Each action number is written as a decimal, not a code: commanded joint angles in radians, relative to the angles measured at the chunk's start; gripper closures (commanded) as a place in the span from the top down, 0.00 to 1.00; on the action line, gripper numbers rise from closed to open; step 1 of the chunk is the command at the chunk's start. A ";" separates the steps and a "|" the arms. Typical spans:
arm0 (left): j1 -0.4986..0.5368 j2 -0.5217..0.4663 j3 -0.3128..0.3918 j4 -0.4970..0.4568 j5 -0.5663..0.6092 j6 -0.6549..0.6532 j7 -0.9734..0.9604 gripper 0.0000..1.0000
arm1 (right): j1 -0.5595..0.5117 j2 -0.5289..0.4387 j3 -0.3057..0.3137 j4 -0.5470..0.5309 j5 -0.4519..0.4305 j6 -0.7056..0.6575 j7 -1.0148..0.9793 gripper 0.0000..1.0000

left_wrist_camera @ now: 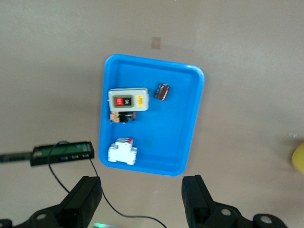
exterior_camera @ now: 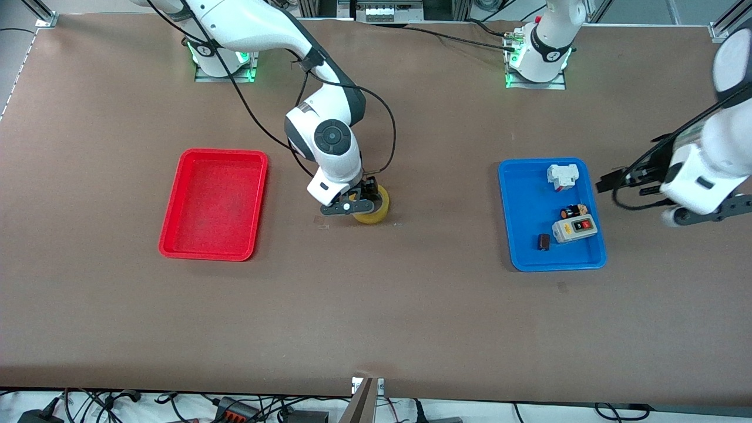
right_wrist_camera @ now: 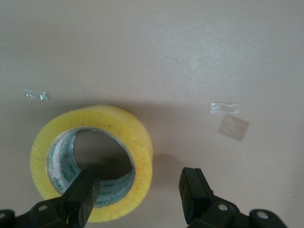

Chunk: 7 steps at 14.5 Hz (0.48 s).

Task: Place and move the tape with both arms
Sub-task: 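Withdraw the left gripper while the right gripper moves over the tape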

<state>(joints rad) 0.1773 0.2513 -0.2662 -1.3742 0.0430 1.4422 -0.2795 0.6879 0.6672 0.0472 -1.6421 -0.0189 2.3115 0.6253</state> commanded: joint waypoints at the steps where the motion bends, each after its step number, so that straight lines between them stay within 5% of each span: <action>1: -0.106 -0.082 0.177 -0.065 -0.061 -0.002 0.123 1.00 | 0.015 0.025 -0.007 0.008 -0.007 0.026 0.016 0.98; 4: -0.220 -0.161 0.271 -0.121 -0.086 0.020 0.128 1.00 | 0.012 0.045 -0.007 0.008 -0.006 0.040 0.017 0.98; 7: -0.242 -0.178 0.274 -0.157 -0.088 0.099 0.128 1.00 | 0.005 0.051 -0.007 0.010 -0.006 0.043 0.016 0.97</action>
<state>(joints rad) -0.0420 0.1175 -0.0166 -1.4681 -0.0314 1.4925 -0.1700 0.6931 0.7130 0.0416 -1.6417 -0.0189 2.3446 0.6257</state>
